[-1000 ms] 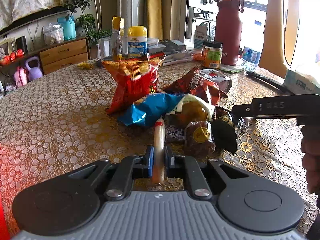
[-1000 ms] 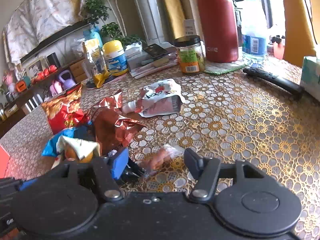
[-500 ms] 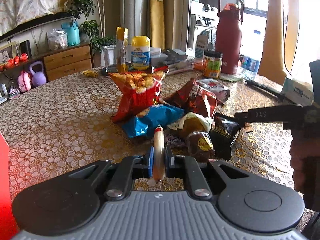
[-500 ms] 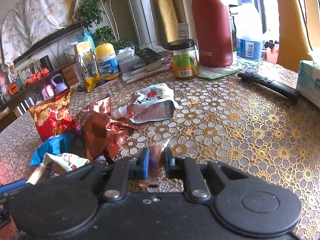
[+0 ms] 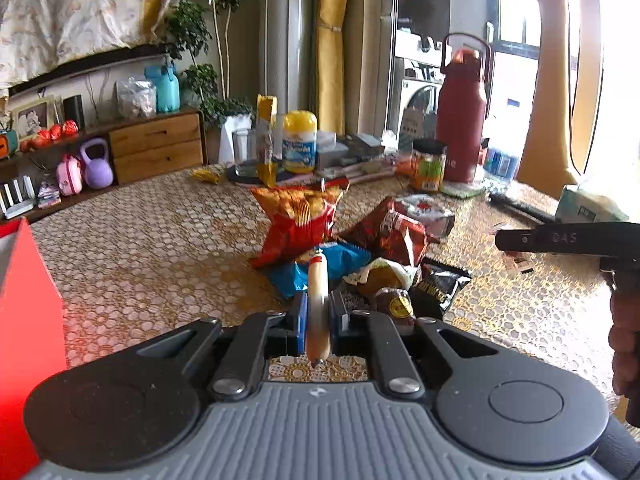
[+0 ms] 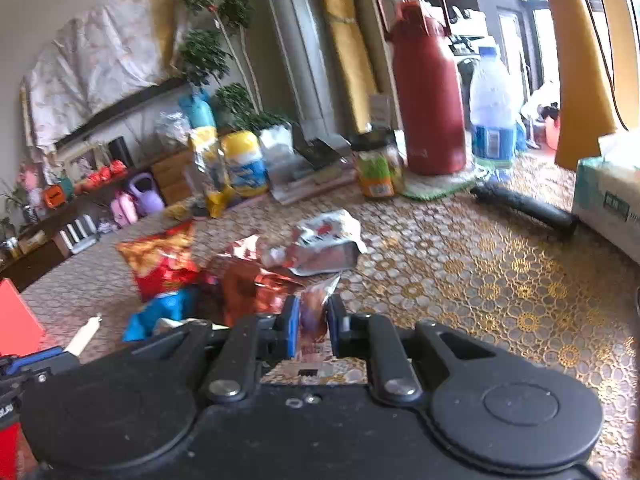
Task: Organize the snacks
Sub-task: 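Carry the sausage and the small snack over the white box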
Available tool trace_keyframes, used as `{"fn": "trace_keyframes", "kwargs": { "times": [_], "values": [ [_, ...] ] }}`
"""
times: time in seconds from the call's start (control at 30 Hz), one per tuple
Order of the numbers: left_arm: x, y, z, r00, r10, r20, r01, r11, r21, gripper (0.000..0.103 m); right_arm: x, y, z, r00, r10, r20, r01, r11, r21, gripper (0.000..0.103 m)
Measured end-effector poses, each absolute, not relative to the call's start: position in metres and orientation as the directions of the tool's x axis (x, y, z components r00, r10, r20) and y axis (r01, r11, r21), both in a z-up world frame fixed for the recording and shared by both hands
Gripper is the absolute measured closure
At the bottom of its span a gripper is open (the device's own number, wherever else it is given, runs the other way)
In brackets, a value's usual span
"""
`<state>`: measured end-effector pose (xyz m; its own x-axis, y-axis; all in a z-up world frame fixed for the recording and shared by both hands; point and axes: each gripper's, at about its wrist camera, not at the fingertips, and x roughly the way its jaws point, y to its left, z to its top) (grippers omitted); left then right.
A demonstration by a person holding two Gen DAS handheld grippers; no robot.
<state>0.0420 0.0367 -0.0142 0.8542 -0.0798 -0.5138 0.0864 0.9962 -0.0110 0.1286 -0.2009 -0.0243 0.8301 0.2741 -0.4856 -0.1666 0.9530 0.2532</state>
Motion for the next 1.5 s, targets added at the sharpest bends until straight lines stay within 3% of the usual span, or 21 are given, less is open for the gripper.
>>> {"fn": "trace_keyframes", "kwargs": {
  "times": [0.7, 1.5],
  "values": [
    [-0.045, 0.081, 0.042, 0.909, 0.052, -0.415, -0.070, 0.997, -0.029, 0.092, 0.049, -0.152, 0.043, 0.806, 0.479, -0.348, -0.411, 0.876, 0.253, 0.089],
    [-0.108, 0.181, 0.068, 0.887, 0.293, -0.357, -0.336, 0.940, -0.063, 0.092, -0.001, -0.025, 0.086, 0.639, 0.706, -0.304, -0.701, 0.698, 0.146, 0.089]
  ]
}}
